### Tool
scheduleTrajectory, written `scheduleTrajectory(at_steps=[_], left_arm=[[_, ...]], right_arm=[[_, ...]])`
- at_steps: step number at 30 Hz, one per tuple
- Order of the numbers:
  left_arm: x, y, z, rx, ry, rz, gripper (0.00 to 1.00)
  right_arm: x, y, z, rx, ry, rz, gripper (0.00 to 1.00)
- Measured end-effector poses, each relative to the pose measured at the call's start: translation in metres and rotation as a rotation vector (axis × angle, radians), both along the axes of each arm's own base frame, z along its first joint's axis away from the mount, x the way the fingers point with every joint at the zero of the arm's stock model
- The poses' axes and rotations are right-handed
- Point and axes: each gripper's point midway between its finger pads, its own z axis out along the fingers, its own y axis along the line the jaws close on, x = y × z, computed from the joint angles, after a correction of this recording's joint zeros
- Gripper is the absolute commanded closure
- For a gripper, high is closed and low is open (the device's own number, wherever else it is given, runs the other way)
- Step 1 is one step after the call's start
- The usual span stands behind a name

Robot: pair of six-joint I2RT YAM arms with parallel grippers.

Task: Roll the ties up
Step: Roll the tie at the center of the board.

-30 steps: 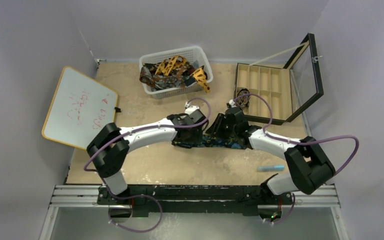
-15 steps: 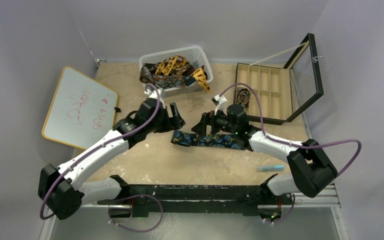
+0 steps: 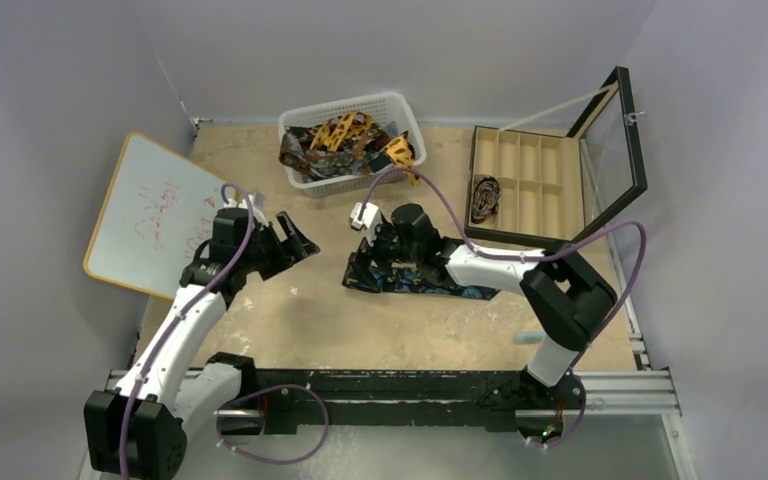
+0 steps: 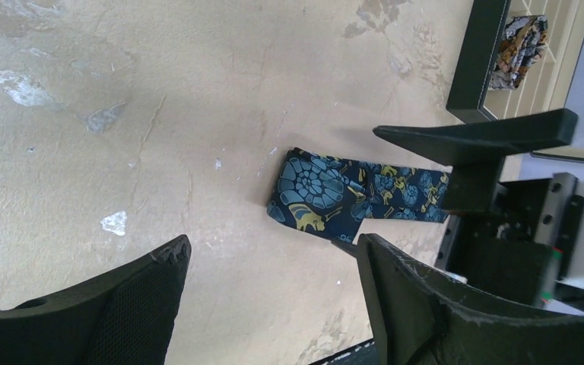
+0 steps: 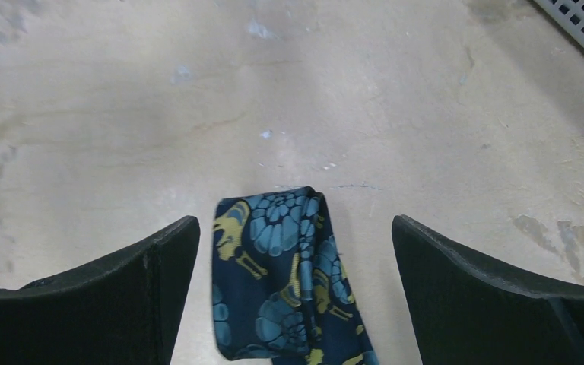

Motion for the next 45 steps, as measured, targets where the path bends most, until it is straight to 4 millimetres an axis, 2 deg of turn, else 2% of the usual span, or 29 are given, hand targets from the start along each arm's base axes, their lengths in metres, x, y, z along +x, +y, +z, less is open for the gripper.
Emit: scheduleTrajectory(at_steps=[5,9,18,22,26,31,34,35,39,41,45], left_arm=[[-0.002,0.004,-0.002,-0.024,0.009,-0.015,0.22],[-0.003,0.002,-0.003,-0.034,0.014,-0.039,0.22],[-0.003,0.003,-0.005,-0.040,0.018,-0.057,0.23],[-0.004,0.003,-0.006,-0.041,0.017,-0.065,0.23],[-0.004,0.002,-0.008,-0.043,0.019,-0.074,0.23],[-0.006,0.001,-0.012,-0.048,0.036,-0.082,0.24],[-0.006,-0.001,-0.013,-0.054,0.038,-0.089,0.25],[-0.006,-0.001,-0.014,-0.056,0.038,-0.091,0.25],[-0.008,-0.002,-0.017,-0.060,0.046,-0.095,0.25],[-0.008,-0.002,-0.017,-0.060,0.046,-0.096,0.25],[-0.008,-0.003,-0.018,-0.066,0.050,-0.104,0.26]], right_arm=[[0.006,0.003,-0.023,-0.107,-0.018,0.037,0.01],[0.000,0.006,-0.036,-0.160,-0.017,0.077,0.01],[-0.009,0.001,-0.048,-0.217,-0.010,0.113,0.01],[-0.005,0.000,-0.064,-0.253,0.001,0.107,0.02],[-0.007,-0.003,-0.085,-0.300,0.033,0.116,0.17],[-0.006,0.000,-0.084,-0.307,0.030,0.123,0.54],[-0.011,0.003,-0.084,-0.315,0.030,0.141,0.68],[-0.014,0.004,-0.084,-0.317,0.032,0.148,0.69],[-0.027,0.012,-0.084,-0.315,0.035,0.175,0.64],[-0.033,0.016,-0.084,-0.315,0.035,0.188,0.52],[-0.040,0.018,-0.085,-0.316,0.039,0.210,0.36]])
